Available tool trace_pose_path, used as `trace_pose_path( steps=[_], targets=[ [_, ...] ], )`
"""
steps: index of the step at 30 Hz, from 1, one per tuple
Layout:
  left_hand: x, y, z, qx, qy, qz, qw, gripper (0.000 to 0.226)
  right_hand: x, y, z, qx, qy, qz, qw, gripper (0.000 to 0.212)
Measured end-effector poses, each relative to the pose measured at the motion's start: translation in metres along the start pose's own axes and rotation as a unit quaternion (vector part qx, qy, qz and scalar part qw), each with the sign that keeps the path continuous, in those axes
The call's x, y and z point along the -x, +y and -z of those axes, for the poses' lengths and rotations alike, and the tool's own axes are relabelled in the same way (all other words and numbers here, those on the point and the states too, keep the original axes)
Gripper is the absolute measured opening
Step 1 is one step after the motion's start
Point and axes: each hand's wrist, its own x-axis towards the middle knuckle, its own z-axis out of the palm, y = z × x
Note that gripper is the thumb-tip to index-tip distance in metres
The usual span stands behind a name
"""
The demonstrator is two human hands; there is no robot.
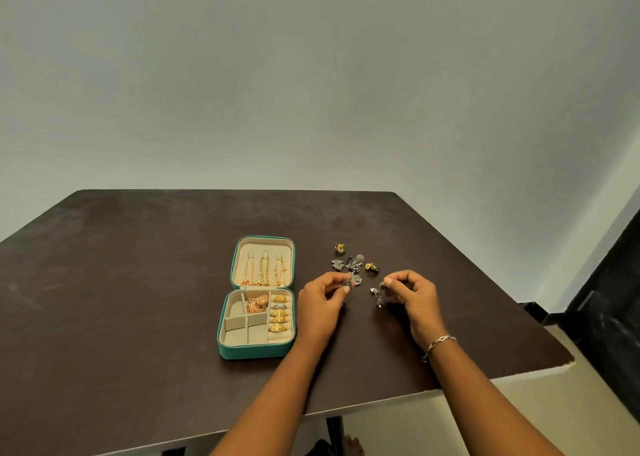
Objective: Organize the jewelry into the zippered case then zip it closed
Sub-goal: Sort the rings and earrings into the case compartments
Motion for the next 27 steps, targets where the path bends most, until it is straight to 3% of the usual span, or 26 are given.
trace_pose_path(
  steps=[5, 10, 18, 23, 27],
  targets=[
    [0.005, 0.005, 0.001, 0.019, -0.028, -0.002, 0.999, 0.012, 0.02, -0.009, -0.004, 0.021, -0.049, -0.003, 0.999, 0.011],
    [0.01, 0.008, 0.005, -0.031, -0.062, -0.031, 0.997, 0.015, 0.03, -0.015, -0.013, 0.04, -0.104, -0.002, 0.994, 0.009],
    [0.014, 0.008, 0.008, -0.028, -0.046, -0.045, 0.998, 0.022, 0.037, -0.029, -0.024, 0.01, -0.136, -0.014, 0.991, 0.007],
    [0.014, 0.009, 0.01, -0.021, -0.032, -0.039, 0.999, 0.019, 0.039, -0.032, -0.022, 0.05, -0.183, 0.0, 0.982, 0.009],
    [0.017, 0.013, 0.009, 0.002, -0.021, -0.027, 0.999, 0.024, 0.032, -0.039, -0.018, 0.109, -0.17, 0.017, 0.979, 0.012]
  ],
)
